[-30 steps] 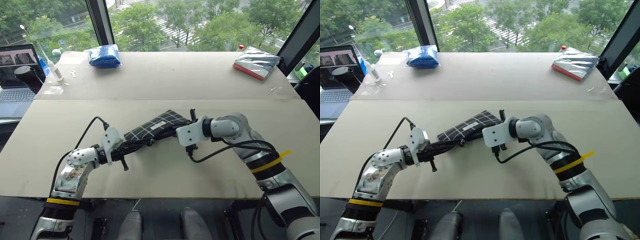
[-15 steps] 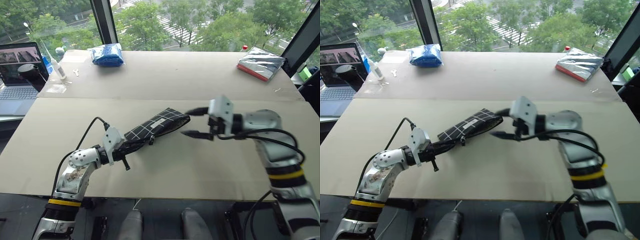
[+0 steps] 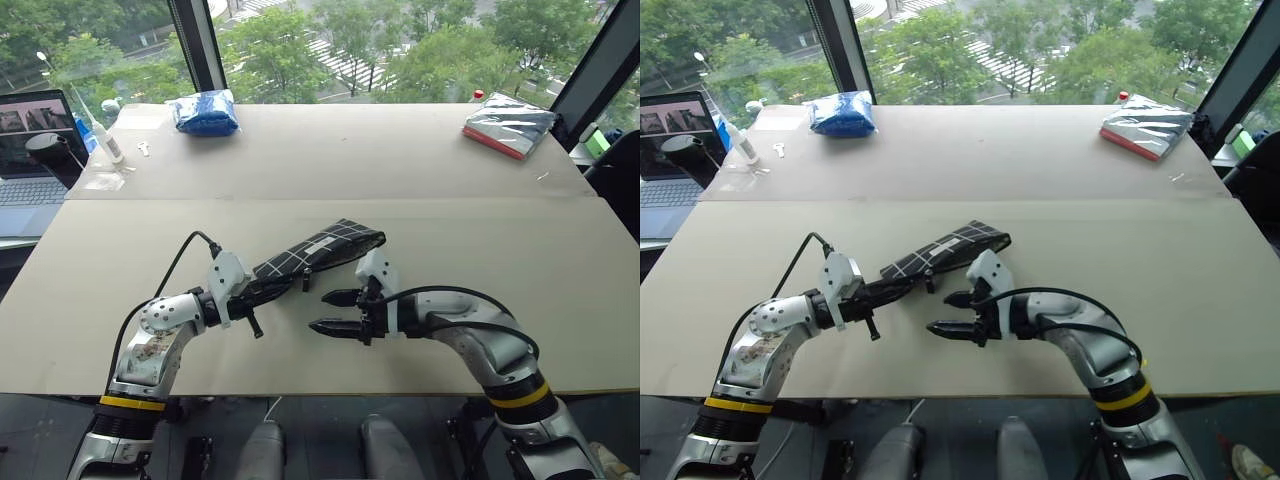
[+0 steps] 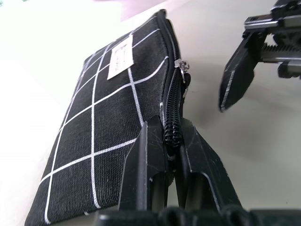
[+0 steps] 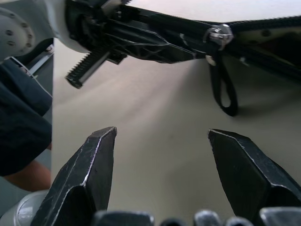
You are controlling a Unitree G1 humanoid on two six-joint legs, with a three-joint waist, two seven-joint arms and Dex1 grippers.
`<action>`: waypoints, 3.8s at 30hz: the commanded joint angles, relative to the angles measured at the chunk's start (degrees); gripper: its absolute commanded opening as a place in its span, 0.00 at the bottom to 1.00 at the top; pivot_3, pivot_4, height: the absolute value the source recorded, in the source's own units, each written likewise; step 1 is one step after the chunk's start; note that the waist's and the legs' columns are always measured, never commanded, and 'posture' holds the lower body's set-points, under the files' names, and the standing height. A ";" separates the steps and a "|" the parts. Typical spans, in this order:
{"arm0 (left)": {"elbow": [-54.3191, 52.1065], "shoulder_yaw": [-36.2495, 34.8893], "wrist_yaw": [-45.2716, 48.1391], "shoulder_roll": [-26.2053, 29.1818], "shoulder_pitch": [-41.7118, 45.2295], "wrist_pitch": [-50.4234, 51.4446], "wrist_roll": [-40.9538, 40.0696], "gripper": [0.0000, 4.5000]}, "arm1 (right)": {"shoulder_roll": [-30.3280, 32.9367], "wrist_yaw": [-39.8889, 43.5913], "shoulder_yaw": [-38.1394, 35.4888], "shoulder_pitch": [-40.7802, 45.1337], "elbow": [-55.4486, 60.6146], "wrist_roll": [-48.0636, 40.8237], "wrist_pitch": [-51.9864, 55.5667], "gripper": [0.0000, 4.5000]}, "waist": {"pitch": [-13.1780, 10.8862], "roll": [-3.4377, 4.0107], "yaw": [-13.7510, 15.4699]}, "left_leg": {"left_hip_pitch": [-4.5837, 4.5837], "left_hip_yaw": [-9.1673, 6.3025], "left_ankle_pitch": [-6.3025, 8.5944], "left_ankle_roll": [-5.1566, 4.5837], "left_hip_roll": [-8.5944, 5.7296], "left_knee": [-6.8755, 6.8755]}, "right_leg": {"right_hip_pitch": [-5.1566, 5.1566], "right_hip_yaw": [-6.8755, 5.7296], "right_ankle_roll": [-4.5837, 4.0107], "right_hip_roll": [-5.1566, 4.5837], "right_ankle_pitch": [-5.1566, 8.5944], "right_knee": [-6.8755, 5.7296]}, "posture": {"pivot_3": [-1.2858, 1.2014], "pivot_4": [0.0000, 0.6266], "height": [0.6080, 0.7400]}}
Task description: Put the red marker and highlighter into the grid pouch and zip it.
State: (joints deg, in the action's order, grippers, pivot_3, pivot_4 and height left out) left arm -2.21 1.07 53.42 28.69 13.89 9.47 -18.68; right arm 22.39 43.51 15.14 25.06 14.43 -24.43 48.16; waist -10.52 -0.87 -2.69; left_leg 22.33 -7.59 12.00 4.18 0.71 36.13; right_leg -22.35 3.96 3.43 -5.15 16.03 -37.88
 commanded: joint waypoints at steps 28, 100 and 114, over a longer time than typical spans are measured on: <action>-0.67 -0.25 -0.55 -1.43 1.31 -0.11 -1.11 0.00 | -8.96 -3.64 -1.18 9.10 -9.59 3.43 -5.21 0.02 | 0.00 0.00 -0.11 | -0.05 -0.02 0.00 0.00 0.07 -0.10 | -0.05 -0.01 -0.01 0.09 0.00 -0.06 | 0.52 0.24 1.00; 29.95 7.47 17.78 -0.73 19.46 -30.74 8.12 0.29 | 26.01 19.14 -38.73 -22.62 1.01 -15.33 -14.71 0.63 | -0.16 -0.18 0.40 | 0.08 0.06 0.00 -0.01 0.00 -0.02 | 0.12 0.00 0.14 0.00 -0.03 0.34 | 0.52 0.24 1.00; -4.19 -5.33 8.29 8.74 5.03 16.82 -16.24 0.88 | 28.41 19.81 -37.92 -18.37 -8.05 -12.18 -17.57 0.63 | -0.23 -0.18 0.00 | 0.02 0.06 0.00 -0.01 0.05 -0.05 | 0.11 0.01 0.26 0.01 0.05 0.24 | 0.52 0.24 1.00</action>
State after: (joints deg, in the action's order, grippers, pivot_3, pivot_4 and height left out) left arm -1.33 1.32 65.95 35.62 19.19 16.52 -27.96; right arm 49.68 62.73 -21.27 5.86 6.93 -36.74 32.44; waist -10.75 -1.05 -2.69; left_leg 22.34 -7.54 12.00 4.17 0.77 36.08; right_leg -22.25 3.97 3.77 -5.13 16.13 -37.65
